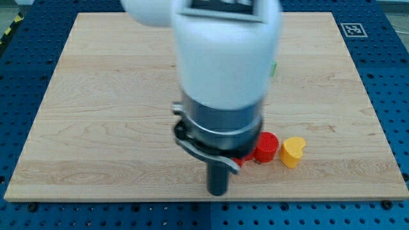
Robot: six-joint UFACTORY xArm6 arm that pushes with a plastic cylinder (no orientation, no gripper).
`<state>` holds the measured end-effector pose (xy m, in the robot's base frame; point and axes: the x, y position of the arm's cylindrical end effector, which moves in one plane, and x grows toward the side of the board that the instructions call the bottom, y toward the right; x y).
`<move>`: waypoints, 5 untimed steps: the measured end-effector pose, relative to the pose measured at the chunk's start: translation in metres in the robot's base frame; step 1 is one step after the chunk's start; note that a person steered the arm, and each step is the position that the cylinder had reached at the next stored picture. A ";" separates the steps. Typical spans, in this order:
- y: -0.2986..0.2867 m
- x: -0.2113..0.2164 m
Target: Adjust group of blocks in a horizontal line
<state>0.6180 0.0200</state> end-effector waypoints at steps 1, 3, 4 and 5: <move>0.008 0.000; 0.040 0.001; 0.040 0.001; 0.041 0.001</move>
<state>0.6187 0.0611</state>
